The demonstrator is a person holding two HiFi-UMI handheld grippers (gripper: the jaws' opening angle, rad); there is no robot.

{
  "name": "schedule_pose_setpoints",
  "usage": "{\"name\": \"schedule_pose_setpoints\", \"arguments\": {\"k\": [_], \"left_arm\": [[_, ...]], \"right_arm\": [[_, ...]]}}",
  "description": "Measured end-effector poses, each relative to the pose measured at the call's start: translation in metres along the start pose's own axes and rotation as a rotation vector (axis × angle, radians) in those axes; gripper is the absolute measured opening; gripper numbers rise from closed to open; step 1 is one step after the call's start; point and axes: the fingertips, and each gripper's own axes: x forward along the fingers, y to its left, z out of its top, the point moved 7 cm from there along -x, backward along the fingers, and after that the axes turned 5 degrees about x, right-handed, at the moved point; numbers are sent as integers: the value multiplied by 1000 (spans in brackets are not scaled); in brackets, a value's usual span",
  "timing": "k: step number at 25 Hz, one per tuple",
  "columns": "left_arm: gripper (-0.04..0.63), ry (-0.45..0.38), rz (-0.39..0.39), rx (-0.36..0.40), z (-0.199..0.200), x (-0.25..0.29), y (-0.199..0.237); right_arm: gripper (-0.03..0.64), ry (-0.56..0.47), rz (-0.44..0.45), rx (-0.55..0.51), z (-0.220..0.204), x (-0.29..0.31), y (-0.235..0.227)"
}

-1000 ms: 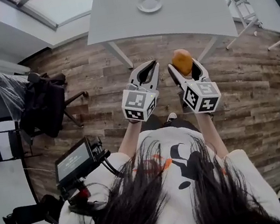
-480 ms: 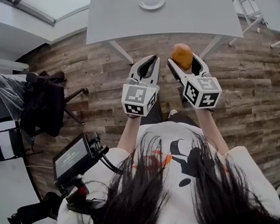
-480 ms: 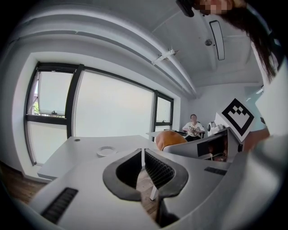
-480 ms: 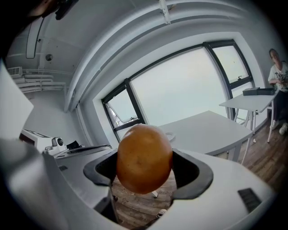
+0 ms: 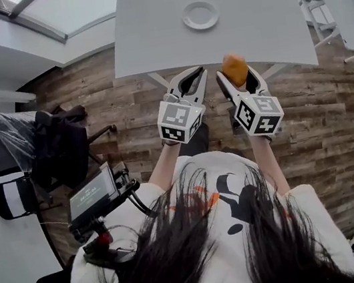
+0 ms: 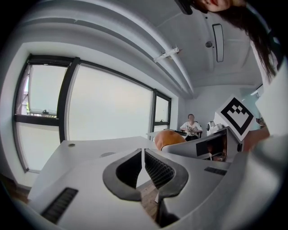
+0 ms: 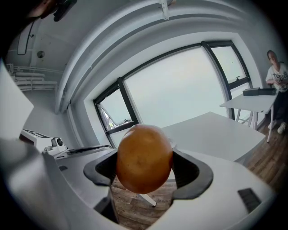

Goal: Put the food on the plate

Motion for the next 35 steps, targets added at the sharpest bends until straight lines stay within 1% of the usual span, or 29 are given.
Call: {"name": "schedule_pose_setpoints", "arguments": {"k": [7, 12, 22, 27, 33, 35], "left_arm": [[6, 9, -13, 11, 3, 22, 54], [6, 2, -8, -17, 6, 34, 93], [6, 18, -43, -40, -3, 60, 140], [6, 24, -65, -42, -5, 70, 157], [6, 21, -78, -60, -5, 87, 159], [6, 33, -84, -59, -6, 94, 159]], "right_arm": [[367, 8, -23, 6, 13, 54, 6], [367, 24, -34, 3, 23, 90, 12], [367, 52, -76, 11, 29, 142, 10], [367, 49, -107, 21, 30, 150, 10], [367, 50, -115, 20, 41, 158, 1], [367, 53, -115, 22, 45, 163, -5]]}}
